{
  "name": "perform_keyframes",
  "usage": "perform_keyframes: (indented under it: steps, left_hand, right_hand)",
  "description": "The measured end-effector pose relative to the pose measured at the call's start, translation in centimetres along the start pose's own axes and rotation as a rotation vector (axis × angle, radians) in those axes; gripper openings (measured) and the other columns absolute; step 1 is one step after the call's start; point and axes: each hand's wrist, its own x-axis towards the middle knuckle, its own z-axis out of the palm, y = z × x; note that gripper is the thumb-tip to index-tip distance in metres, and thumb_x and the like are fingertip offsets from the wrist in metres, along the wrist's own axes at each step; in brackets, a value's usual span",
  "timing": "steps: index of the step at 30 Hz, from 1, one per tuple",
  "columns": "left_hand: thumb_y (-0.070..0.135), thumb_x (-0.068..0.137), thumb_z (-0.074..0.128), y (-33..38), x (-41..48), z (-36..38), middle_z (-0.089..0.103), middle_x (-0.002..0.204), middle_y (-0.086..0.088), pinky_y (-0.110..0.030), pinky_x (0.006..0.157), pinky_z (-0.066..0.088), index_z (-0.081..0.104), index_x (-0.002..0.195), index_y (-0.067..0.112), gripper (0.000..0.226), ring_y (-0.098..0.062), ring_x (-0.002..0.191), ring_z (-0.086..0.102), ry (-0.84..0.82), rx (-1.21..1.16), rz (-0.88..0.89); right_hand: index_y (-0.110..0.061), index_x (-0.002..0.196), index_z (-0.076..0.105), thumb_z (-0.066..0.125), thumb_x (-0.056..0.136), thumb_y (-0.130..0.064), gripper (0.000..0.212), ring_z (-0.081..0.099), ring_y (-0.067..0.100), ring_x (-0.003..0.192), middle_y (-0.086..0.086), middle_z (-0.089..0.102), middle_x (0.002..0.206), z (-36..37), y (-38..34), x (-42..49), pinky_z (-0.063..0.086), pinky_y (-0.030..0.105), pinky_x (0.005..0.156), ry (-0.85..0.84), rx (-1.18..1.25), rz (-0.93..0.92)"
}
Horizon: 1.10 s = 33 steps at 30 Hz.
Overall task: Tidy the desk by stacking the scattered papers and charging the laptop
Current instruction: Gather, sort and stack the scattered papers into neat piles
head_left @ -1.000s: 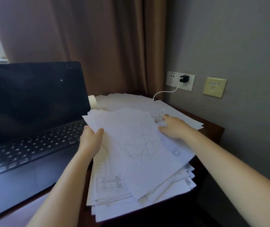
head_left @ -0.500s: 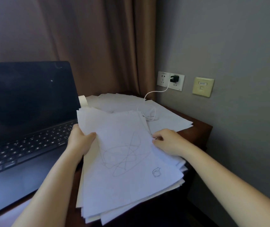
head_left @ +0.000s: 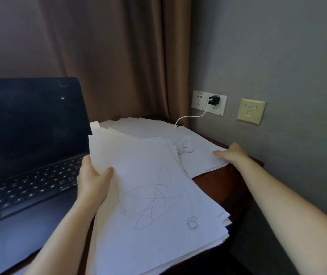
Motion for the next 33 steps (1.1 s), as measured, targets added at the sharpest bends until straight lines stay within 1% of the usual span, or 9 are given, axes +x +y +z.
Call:
perform_keyframes:
  steps: [2,6,8,15,18,21,24,29,33]
  left_hand:
    - [0.008,0.084,0.060,-0.1,0.2,0.0,0.056,0.102,-0.004,-0.037,0.076,0.045,0.046,0.107,0.016,0.028,-0.026,0.094,0.055,-0.004,0.009,-0.016]
    - [0.009,0.084,0.061,-0.1,0.2,0.0,0.055,0.106,-0.004,-0.039,0.080,0.047,0.047,0.120,0.010,0.038,-0.028,0.098,0.055,-0.006,0.036,-0.025]
    - [0.009,0.084,0.061,-0.1,0.1,-0.1,0.055,0.106,-0.004,-0.039,0.079,0.046,0.047,0.121,0.010,0.039,-0.027,0.098,0.055,-0.006,0.036,-0.029]
    - [0.010,0.084,0.059,0.0,0.0,-0.2,0.054,0.104,-0.003,-0.036,0.074,0.043,0.046,0.118,0.012,0.036,-0.025,0.095,0.053,-0.017,0.032,-0.046]
    - [0.010,0.084,0.059,0.0,0.0,-0.2,0.054,0.105,-0.003,-0.036,0.075,0.043,0.046,0.120,0.012,0.038,-0.026,0.095,0.053,-0.021,0.029,-0.046]
    - [0.009,0.085,0.059,0.0,0.0,-0.1,0.054,0.106,-0.003,-0.036,0.074,0.042,0.046,0.121,0.011,0.039,-0.025,0.095,0.053,-0.023,0.020,-0.051]
    - [0.010,0.085,0.059,-0.1,0.1,-0.1,0.055,0.107,-0.004,-0.036,0.073,0.042,0.046,0.122,0.010,0.040,-0.025,0.095,0.053,-0.027,0.019,-0.047]
    - [0.010,0.086,0.059,-0.1,0.2,-0.1,0.053,0.107,-0.003,-0.036,0.074,0.041,0.045,0.124,0.009,0.041,-0.024,0.095,0.052,-0.024,0.022,-0.043]
    - [0.009,0.085,0.059,-0.2,0.2,-0.2,0.052,0.106,-0.002,-0.036,0.074,0.040,0.046,0.124,0.010,0.041,-0.024,0.095,0.051,-0.021,0.012,-0.044]
  right_hand:
    - [0.003,0.129,0.046,0.077,0.075,-0.030,0.071,0.052,0.033,0.119,0.018,0.053,0.131,0.2,-0.5,0.3,0.045,0.036,0.095,-0.023,0.168,0.000]
    - [0.002,0.108,0.056,0.070,0.079,-0.003,0.033,0.060,0.031,0.099,0.020,0.061,0.115,1.2,-1.3,-0.3,0.049,0.038,0.083,-0.137,0.582,0.035]
    - [0.005,0.116,0.054,0.070,0.079,-0.001,0.040,0.061,0.031,0.096,0.020,0.062,0.114,2.0,-1.5,-0.8,0.050,0.040,0.085,-0.186,0.717,0.075]
    - [0.001,0.122,0.052,0.072,0.078,-0.012,0.050,0.055,0.030,0.110,0.011,0.056,0.122,2.8,-3.3,-2.0,0.048,0.035,0.085,-0.216,0.431,-0.041]
    - [0.000,0.113,0.054,0.068,0.080,-0.007,0.036,0.060,0.032,0.101,0.012,0.061,0.113,2.3,-3.6,-2.4,0.052,0.036,0.072,-0.186,0.529,0.007]
    - [-0.010,0.099,0.058,0.060,0.083,0.003,0.021,0.061,0.024,0.084,0.010,0.063,0.098,2.2,-3.8,-3.0,0.051,0.034,0.059,-0.298,0.744,0.084]
    - [-0.011,0.097,0.058,0.059,0.083,0.006,0.022,0.060,0.022,0.082,0.009,0.063,0.095,3.1,-3.9,-3.8,0.051,0.033,0.063,-0.349,0.835,0.085]
    - [-0.005,0.117,0.055,0.058,0.084,0.009,0.036,0.059,0.026,0.094,0.012,0.060,0.109,4.3,-2.8,-4.4,0.053,0.035,0.071,-0.268,1.001,0.082]
    - [-0.001,0.114,0.061,0.053,0.086,0.000,0.029,0.059,0.028,0.096,0.014,0.062,0.113,3.8,-2.0,-4.7,0.048,0.030,0.075,0.007,0.618,-0.032]
